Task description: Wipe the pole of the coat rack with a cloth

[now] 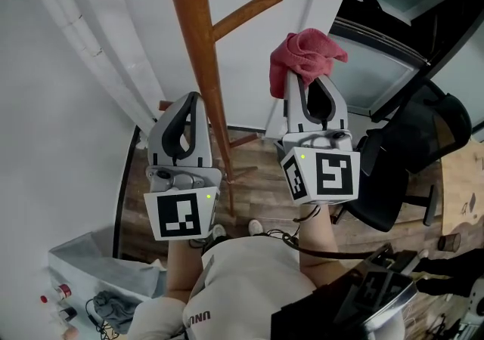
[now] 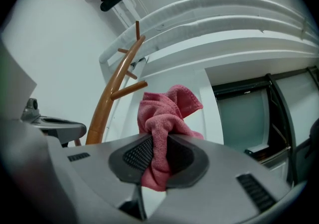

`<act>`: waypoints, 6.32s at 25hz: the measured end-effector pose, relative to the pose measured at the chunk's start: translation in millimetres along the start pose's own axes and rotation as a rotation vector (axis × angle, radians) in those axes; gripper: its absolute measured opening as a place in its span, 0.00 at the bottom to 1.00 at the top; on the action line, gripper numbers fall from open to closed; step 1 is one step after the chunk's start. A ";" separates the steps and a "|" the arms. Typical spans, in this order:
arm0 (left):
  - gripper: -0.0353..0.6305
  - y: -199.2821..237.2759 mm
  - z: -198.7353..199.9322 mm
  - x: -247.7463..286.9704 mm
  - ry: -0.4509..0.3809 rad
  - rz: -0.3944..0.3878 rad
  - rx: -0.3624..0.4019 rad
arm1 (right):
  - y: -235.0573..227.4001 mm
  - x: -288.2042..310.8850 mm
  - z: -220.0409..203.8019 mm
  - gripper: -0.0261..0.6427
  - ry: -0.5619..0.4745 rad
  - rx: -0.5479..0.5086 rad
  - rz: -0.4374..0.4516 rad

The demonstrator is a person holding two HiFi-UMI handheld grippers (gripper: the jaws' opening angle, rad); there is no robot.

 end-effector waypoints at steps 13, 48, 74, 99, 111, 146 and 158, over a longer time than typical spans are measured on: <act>0.08 0.5 -4.2 2.4 -0.030 -0.046 0.044 | 39.3 -15.3 -71.7 0.14 0.234 0.042 0.080; 0.08 13.6 -12.7 -6.9 0.017 -0.073 0.067 | 99.6 -40.2 -184.7 0.14 0.560 0.137 0.135; 0.08 15.1 -20.0 -7.7 0.032 -0.071 0.039 | 82.2 -47.9 -201.3 0.14 0.625 0.096 0.097; 0.08 20.3 -18.5 -9.6 0.033 -0.048 0.041 | 55.2 -55.5 -203.7 0.14 0.641 0.097 0.018; 0.08 21.7 -18.3 -12.9 0.033 -0.041 0.042 | 40.2 -62.5 -203.4 0.14 0.646 0.091 -0.031; 0.08 64.6 -6.6 -39.4 -0.008 0.029 0.034 | 72.2 -46.0 -53.6 0.14 0.168 -0.041 -0.040; 0.08 92.4 -13.6 -51.7 0.010 0.053 0.009 | 118.3 -33.1 -30.3 0.14 0.087 -0.029 0.010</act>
Point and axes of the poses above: the fingertips, and each gripper's own axes: x forward along the fingers, y to its left, z out of its top, the point moved 5 cm from there along -x, backward along the fingers, and after that the axes turned 12 degrees about z, right-handed, at the moved point
